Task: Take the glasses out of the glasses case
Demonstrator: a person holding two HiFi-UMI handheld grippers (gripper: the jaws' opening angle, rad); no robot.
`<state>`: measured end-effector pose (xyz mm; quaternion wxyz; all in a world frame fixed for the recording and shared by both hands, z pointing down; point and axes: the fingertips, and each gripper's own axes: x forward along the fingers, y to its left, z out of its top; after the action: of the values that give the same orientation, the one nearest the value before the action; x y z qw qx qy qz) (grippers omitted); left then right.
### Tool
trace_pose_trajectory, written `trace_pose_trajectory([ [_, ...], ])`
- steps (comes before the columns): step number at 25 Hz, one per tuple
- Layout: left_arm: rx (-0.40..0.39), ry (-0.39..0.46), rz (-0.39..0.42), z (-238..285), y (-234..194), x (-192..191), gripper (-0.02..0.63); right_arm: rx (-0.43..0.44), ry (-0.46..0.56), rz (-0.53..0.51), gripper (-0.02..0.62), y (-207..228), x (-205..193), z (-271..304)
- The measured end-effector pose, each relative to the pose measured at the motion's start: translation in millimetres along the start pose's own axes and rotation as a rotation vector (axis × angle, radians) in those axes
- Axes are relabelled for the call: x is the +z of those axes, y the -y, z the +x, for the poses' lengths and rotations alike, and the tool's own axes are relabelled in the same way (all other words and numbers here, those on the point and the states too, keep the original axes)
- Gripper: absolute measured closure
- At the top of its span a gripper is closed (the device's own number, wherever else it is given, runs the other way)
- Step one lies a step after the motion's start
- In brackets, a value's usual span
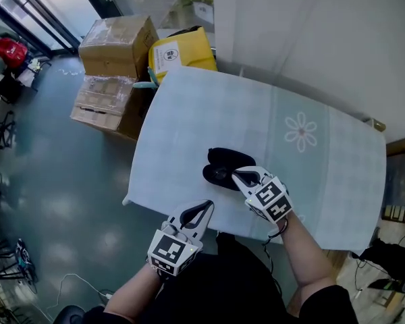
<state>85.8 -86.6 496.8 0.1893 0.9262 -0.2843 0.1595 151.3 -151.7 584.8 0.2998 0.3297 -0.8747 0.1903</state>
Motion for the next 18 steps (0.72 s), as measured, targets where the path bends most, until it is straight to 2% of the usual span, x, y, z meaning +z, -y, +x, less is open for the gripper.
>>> trace_pose_trajectory([
  [2,0.017,0.004,-0.012,0,-2,0,0.575,0.032,-0.054,-0.026,0.555,-1,-8,9],
  [3,0.026,0.006,-0.019,0,-3,0,0.575,0.045,-0.081,-0.039,0.523,-1,-12,13],
  [10,0.070,0.012,-0.052,-6,-5,-6,0.575,0.101,-0.253,-0.165,0.503,-1,-33,39],
  [18,0.107,0.008,-0.068,-18,-9,-15,0.575,0.114,-0.345,-0.214,0.497,2,-47,55],
])
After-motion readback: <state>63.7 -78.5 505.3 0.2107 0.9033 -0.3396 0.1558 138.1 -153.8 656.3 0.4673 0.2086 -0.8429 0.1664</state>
